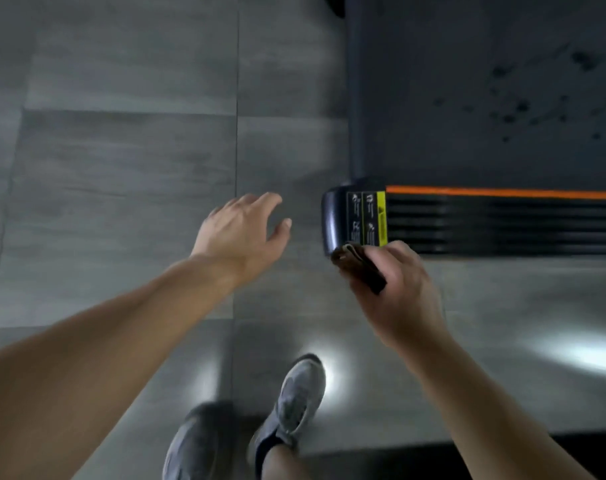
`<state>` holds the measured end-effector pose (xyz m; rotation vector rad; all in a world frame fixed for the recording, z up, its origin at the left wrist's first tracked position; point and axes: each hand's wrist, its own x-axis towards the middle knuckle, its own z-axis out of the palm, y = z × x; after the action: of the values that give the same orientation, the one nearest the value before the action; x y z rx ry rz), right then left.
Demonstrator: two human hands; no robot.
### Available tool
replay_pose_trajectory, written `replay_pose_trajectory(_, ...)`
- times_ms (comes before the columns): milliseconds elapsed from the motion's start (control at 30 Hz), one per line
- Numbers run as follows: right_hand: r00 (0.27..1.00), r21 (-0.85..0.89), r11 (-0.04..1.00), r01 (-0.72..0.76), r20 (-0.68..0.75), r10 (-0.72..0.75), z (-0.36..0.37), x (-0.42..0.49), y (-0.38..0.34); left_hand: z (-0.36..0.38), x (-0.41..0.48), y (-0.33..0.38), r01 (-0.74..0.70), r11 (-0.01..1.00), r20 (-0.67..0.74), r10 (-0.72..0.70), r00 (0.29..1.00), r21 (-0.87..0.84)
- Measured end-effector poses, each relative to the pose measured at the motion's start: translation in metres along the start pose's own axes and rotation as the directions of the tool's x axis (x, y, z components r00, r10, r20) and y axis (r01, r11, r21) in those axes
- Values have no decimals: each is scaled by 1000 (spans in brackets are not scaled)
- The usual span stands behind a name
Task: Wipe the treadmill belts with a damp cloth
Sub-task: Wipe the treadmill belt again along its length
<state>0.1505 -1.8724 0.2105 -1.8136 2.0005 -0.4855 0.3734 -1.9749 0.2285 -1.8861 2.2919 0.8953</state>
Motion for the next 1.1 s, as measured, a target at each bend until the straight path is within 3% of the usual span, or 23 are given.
replay_pose_trajectory(433, 996, -98, 993, 70, -50, -76, -12, 281, 94, -7, 260, 48, 2, 993, -4, -3, 1000, -117)
replay_pose_trajectory(600, 983, -119, 986, 120, -126, -135, 7, 407, 121, 9, 364, 60, 34, 970, -24, -41, 999, -241)
replay_pose_trajectory(800, 933, -168, 946, 275, -189, -305, 28, 568, 139, 39, 452, 83, 101, 852, -35, -138, 990, -514)
replay_pose_trajectory(900, 934, -208, 936, 283, -163, -318, 42, 629, 144, 56, 470, 91, 90, 769, -29, -140, 990, -633)
replay_pose_trajectory(1000, 920, -269, 917, 294, -180, -348, 56, 636, 146, 77, 474, 98, 46, 706, -44, -108, 993, -707)
replay_pose_trajectory(1100, 844, -307, 833, 460, -140, -518, 62, 605, 149, 88, 476, 99, 1, 666, -100, -114, 988, -746)
